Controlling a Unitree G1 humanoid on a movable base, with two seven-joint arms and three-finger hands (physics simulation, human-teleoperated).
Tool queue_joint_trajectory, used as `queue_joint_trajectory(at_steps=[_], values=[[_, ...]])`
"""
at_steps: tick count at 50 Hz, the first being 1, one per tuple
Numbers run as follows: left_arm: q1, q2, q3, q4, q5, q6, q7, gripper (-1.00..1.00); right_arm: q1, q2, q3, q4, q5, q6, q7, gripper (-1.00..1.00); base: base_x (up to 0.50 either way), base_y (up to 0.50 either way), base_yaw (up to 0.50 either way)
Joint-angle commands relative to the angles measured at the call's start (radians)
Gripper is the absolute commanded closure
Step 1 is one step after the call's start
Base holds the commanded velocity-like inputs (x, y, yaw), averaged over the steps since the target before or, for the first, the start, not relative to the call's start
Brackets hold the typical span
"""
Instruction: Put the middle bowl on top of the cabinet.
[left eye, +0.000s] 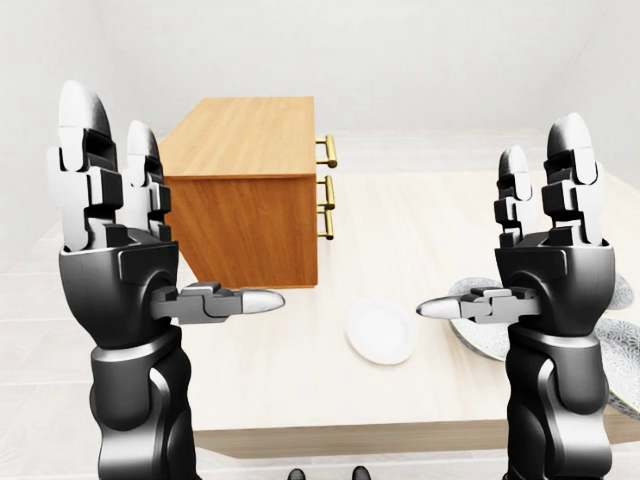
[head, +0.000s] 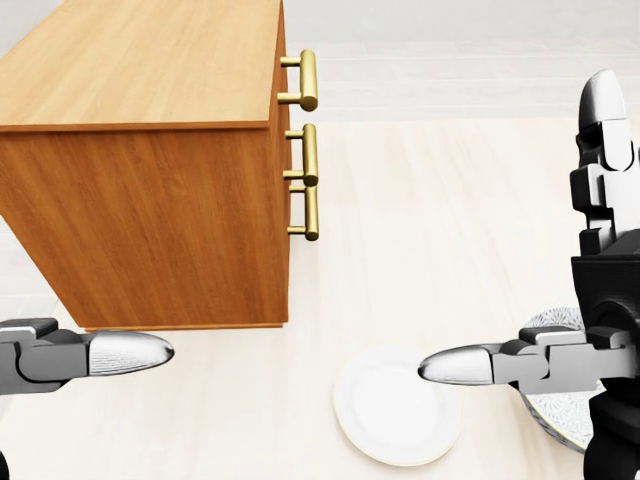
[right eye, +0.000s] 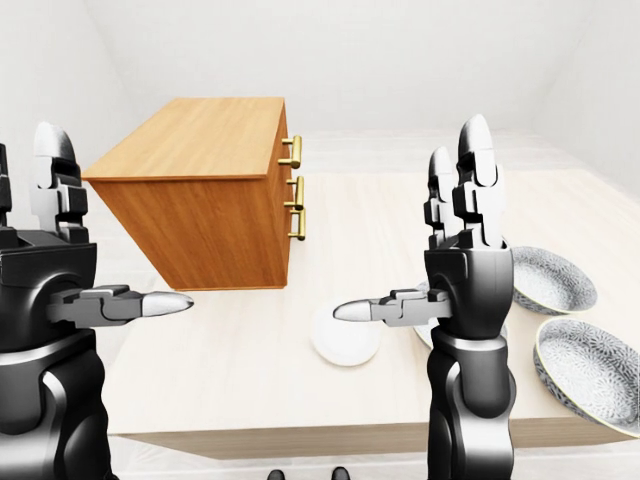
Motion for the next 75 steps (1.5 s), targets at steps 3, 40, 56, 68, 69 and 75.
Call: queue_joint_trajectory(at_steps=[3,40,56,68,69,75], values=[[-0.004,-0.004,-0.004,-0.004,0.004,0.0,-0.004,-1.0,0.001,-0.003,-0.009,0.005,-0.004,0.0,-0.001,-1.0,0.0,0.0,0.0],[0.005,-0.007,0.017,0.006,-0.022,0.0,-0.004,-1.0,-0.006,-0.014,-0.016,0.036,-0.023,0.0,-0.025,-1.0,0.29,0.0,0.0],[-0.005,-0.006,0.009,-0.017,-0.059,0.0,0.011,-1.0,-0.007,-0.007,-0.007,0.058,-0.051,0.0,-0.042,-1.0,0.0,0.0,0.0],[-0.029,-0.003,-0.002,-0.03,-0.064,0.0,0.027,-1.0,-0.017,-0.014,-0.01,0.111,-0.114,0.0,-0.085,-1.0,0.0,0.0,0.0],[-0.023,-0.005,-0.004,-0.028,-0.065,0.0,0.025,-1.0,-0.018,-0.012,-0.011,0.112,-0.117,0.0,-0.087,-1.0,0.0,0.0,0.0],[-0.017,-0.004,0.004,-0.028,-0.068,0.0,0.022,-1.0,-0.024,-0.022,-0.007,0.095,-0.143,0.0,-0.085,-1.0,0.0,0.0,0.0]])
